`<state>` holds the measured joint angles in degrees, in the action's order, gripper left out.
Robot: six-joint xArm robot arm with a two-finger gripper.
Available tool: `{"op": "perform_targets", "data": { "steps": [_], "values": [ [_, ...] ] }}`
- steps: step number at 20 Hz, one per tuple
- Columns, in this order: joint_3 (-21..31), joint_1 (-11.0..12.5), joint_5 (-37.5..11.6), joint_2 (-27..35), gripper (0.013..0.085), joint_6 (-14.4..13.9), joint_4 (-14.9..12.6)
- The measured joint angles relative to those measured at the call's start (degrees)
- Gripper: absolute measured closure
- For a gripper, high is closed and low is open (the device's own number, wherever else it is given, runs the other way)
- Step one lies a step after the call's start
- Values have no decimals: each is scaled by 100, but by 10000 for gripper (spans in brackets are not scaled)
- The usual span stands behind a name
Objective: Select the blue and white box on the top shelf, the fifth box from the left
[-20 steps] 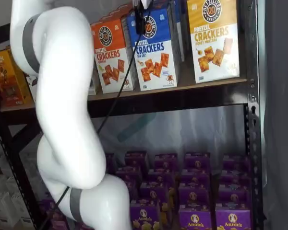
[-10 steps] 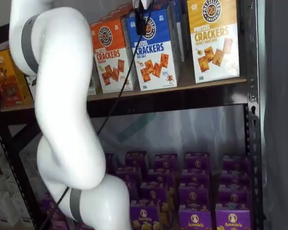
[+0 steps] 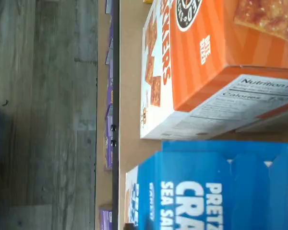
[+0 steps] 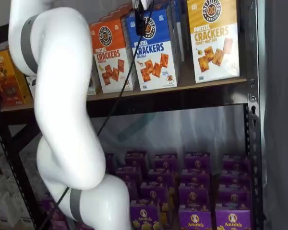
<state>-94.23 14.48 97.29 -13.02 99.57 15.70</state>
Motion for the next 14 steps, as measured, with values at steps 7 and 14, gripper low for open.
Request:
{"op": "perform_targets", "data": {
  "steps": [7,14],
  "values": [
    [8,20,-14,4,330,27,-10],
    [11,48,-11,14,370,50,10]
  ]
}}
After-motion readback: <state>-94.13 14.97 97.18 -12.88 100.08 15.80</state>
